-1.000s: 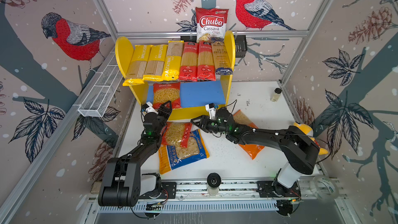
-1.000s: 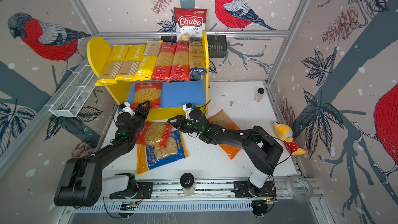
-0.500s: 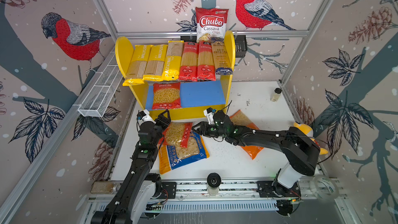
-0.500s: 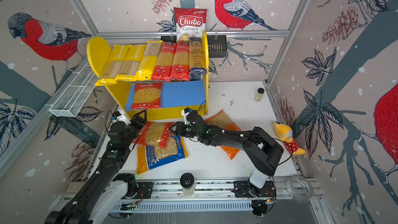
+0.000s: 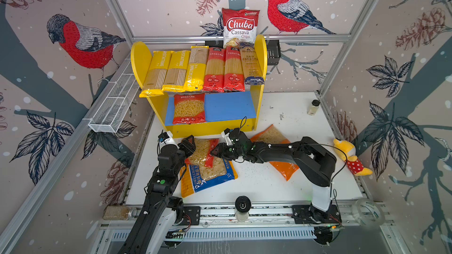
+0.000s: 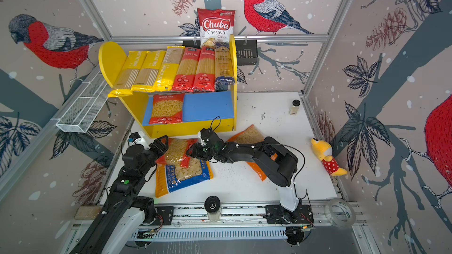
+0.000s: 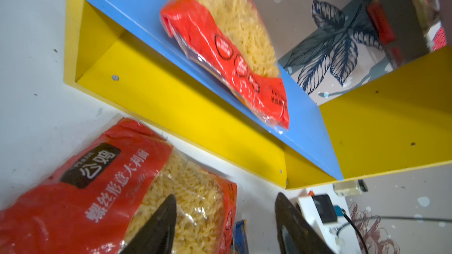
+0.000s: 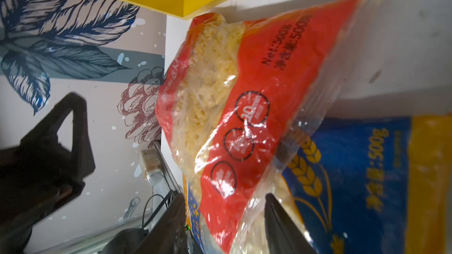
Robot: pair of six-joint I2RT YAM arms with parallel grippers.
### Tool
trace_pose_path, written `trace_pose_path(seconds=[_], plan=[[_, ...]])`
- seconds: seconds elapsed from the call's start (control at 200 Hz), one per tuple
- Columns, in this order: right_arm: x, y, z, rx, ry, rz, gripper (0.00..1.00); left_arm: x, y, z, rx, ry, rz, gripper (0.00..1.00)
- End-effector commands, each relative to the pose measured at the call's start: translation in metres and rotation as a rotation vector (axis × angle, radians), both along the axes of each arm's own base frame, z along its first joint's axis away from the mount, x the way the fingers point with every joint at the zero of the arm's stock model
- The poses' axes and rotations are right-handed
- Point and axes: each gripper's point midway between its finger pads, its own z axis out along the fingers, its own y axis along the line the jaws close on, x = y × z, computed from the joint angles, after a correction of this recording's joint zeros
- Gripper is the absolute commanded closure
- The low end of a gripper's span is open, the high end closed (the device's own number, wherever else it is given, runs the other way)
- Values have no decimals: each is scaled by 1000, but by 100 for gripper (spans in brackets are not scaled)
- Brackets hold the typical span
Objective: Arrange pasta packages on shelves
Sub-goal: Move the pasta bag to the center of the table.
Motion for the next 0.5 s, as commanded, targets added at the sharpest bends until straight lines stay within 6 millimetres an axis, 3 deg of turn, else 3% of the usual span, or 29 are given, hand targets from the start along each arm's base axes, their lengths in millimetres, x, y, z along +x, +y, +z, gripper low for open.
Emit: trace_pose_path(seconds=[0.0, 0.205, 0.395, 0.495], plan=[[0, 3, -7, 2, 53, -17, 45, -1, -8, -3, 54, 5, -18, 37], [1, 10, -21, 13, 103, -9, 45, 3, -32, -7, 57, 11, -77, 37], [3, 18, -12, 42, 78, 17, 57, 6, -40, -3, 64, 4, -90, 38], [2, 18, -5, 54, 59, 25, 68, 6, -41, -1, 69, 0, -91, 38]])
